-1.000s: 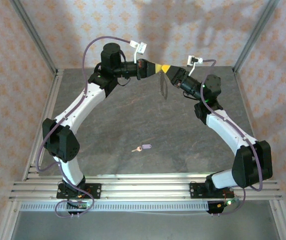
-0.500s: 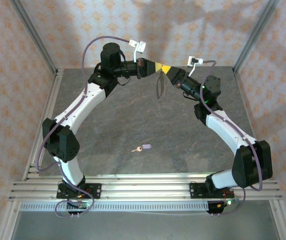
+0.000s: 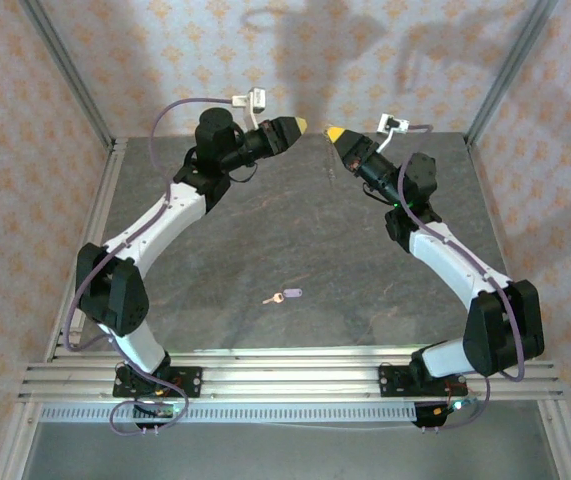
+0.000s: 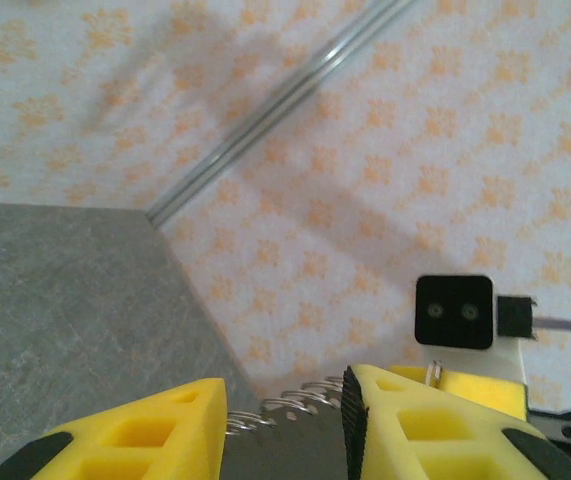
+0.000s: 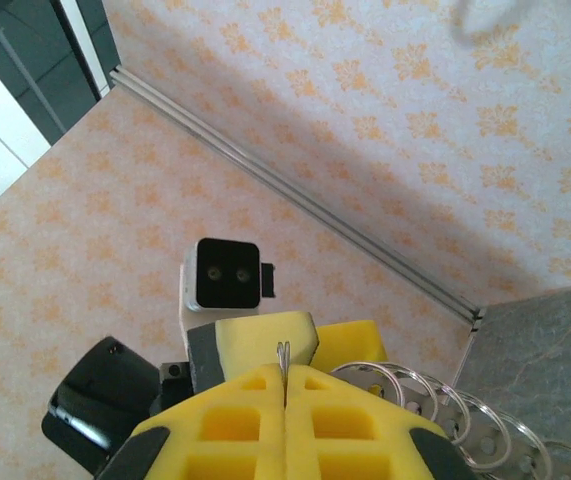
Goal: Put the keys on the keyring
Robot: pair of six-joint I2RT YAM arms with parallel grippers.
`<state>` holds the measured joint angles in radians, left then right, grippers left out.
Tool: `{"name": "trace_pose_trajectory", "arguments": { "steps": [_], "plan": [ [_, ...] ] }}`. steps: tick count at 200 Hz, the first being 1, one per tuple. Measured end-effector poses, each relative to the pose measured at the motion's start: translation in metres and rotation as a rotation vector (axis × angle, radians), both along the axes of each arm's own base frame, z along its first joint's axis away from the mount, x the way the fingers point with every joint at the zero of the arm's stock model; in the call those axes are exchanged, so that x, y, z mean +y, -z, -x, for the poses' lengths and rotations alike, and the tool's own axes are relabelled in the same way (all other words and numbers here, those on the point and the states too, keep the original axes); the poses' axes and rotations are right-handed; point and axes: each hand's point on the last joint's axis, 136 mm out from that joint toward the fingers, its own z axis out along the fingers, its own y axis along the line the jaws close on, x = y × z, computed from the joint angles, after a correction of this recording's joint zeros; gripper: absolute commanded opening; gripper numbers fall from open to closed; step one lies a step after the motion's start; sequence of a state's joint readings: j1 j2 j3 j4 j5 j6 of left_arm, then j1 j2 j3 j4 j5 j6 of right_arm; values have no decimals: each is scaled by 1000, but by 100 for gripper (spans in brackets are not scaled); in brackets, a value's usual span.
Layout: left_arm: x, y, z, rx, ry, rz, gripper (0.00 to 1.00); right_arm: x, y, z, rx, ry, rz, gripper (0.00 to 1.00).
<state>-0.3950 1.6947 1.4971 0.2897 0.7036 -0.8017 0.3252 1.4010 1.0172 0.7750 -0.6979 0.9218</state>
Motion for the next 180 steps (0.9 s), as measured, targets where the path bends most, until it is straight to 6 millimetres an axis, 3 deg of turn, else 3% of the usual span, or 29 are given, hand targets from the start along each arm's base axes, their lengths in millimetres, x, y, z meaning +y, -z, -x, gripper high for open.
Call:
{"name": "trace_pose_trajectory", "arguments": {
  "steps": [62, 115, 180],
  "plan": [
    [-15, 1, 6, 24, -28, 64, 37, 9, 4, -2, 25, 10, -19, 0],
    [-15, -10, 6, 3, -32, 109, 37, 17, 18, -9, 61, 1, -13, 0],
    [-14, -12, 6, -1, -32, 118, 36, 17, 18, -9, 60, 2, -14, 0]
  ]
}}
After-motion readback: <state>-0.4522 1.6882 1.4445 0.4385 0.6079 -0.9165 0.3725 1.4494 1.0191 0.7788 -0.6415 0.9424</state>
